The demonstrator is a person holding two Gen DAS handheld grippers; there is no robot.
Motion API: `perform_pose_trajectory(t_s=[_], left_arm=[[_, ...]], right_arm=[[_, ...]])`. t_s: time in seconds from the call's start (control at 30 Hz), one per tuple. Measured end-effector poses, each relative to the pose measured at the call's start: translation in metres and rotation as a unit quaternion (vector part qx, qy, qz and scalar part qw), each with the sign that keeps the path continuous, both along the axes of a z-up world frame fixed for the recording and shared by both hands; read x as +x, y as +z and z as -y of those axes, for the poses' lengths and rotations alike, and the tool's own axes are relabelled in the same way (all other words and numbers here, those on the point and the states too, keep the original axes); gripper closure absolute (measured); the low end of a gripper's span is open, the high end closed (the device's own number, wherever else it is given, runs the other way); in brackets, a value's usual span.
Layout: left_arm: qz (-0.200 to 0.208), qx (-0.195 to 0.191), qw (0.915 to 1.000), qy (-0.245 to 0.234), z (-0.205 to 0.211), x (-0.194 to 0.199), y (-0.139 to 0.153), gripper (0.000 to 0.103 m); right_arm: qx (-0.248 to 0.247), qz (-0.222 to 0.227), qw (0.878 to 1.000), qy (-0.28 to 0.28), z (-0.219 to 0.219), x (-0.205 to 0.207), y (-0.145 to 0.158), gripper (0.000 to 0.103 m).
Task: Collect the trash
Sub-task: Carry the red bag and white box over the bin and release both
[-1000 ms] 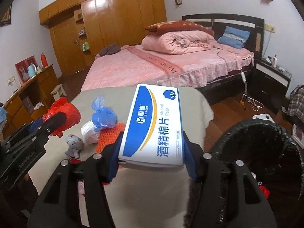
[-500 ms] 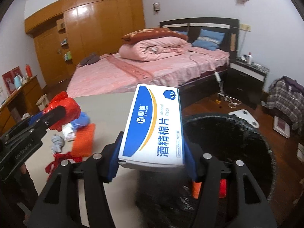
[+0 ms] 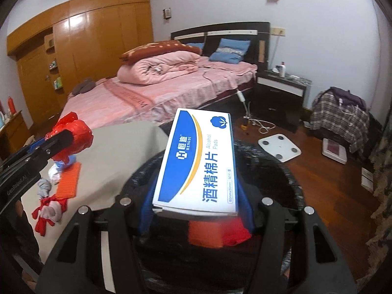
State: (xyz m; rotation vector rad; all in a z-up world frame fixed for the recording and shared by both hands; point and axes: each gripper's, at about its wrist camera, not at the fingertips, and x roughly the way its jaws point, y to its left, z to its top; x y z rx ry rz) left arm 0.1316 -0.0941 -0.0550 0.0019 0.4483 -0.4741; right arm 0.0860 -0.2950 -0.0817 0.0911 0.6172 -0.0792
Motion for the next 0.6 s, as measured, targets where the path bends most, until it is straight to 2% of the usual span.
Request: perform_pose_trajectory(t_s=[0.33, 0.4, 0.43, 0.47, 0.5, 0.53, 0.6], left_arm=[[-0.010, 0.008, 0.9988, -0.046, 0.050, 0.008, -0.014, 0.067], [-0.017, 0.007, 0.9981, -0.059, 0.058, 0.011, -0.017, 0.064], [-0.020, 0.006, 0.9977, -0.065, 0.061, 0.012, -0.018, 0.061], [-0.025, 0.004, 0.9972, -0.071, 0.063, 0.013, -0.020, 0.054], [-0.030, 0.002, 0.9969, -0.073, 0.063, 0.014, -0.021, 0.051], [-0.033, 0.001, 0.9969, -0.072, 0.063, 0.016, -0.023, 0.045], [-0.034, 0.001, 0.9973, -0.066, 0.060, 0.018, -0.023, 0.040]], right_arm=[[-0.005, -0.009, 0.999, -0.044, 0.044, -0.005, -0.013, 0.047], [-0.008, -0.011, 0.999, -0.049, 0.049, -0.005, -0.016, 0.046], [-0.013, -0.012, 0.998, -0.055, 0.052, -0.005, -0.019, 0.044], [-0.016, -0.014, 0.998, -0.059, 0.055, -0.004, -0.020, 0.031], [-0.019, -0.015, 0.998, -0.064, 0.058, -0.004, -0.022, 0.025], [-0.021, -0.014, 0.997, -0.069, 0.060, -0.006, -0.023, 0.024], [-0.021, -0.014, 0.997, -0.071, 0.063, -0.006, -0.025, 0.014]])
